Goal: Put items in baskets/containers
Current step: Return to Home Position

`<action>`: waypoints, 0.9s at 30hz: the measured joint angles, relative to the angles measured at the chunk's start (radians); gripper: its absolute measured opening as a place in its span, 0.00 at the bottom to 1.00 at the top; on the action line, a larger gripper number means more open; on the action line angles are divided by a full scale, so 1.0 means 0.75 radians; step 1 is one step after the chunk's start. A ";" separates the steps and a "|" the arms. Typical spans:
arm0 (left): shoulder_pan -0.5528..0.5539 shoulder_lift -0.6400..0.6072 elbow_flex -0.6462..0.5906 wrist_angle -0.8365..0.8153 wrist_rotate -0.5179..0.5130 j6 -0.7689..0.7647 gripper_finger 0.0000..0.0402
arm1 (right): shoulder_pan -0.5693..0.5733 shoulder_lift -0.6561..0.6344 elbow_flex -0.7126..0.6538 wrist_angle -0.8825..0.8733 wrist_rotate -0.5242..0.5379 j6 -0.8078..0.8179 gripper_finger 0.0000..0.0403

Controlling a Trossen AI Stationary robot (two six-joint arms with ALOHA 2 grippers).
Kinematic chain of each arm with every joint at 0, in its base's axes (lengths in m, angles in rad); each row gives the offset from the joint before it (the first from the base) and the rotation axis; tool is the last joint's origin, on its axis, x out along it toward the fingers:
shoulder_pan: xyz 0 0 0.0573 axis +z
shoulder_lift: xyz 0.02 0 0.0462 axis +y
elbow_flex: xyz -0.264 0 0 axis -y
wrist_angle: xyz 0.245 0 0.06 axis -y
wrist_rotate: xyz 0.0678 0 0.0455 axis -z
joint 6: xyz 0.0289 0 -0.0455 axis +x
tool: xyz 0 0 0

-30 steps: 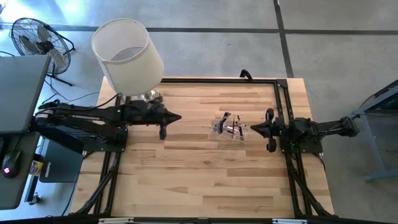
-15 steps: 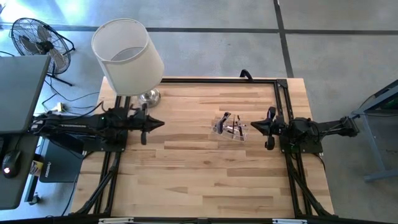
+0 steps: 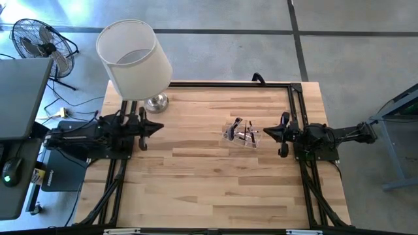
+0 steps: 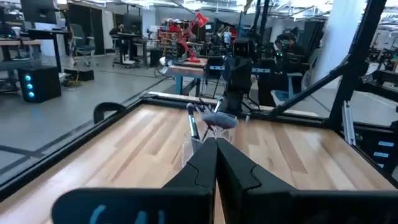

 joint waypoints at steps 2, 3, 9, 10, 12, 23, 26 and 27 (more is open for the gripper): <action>0.000 -0.068 0.000 -0.081 -0.003 0.001 0.00 | 0.000 0.000 0.000 0.000 0.000 0.000 0.01; 0.000 -0.105 0.000 -0.130 -0.002 0.001 0.00 | 0.000 0.000 0.000 0.000 0.000 0.000 0.01; -0.001 -0.105 -0.001 -0.169 0.078 0.053 0.00 | 0.000 0.002 -0.001 0.001 -0.007 0.000 0.01; -0.001 -0.107 -0.001 -0.162 0.086 0.056 0.00 | 0.000 0.002 -0.001 0.001 -0.008 0.000 0.02; -0.001 -0.105 -0.004 -0.142 0.091 0.062 0.00 | 0.000 0.002 -0.001 0.001 -0.010 0.000 0.02; -0.001 -0.104 -0.178 0.111 0.092 0.052 0.00 | -0.001 0.002 -0.001 0.001 -0.010 0.000 0.01; -0.001 -0.088 -0.174 0.031 0.069 0.023 0.00 | 0.000 0.002 -0.001 0.001 -0.011 0.000 0.01; 0.000 -0.075 -0.174 0.017 0.071 0.030 0.00 | -0.001 0.002 -0.001 0.001 -0.010 0.000 0.02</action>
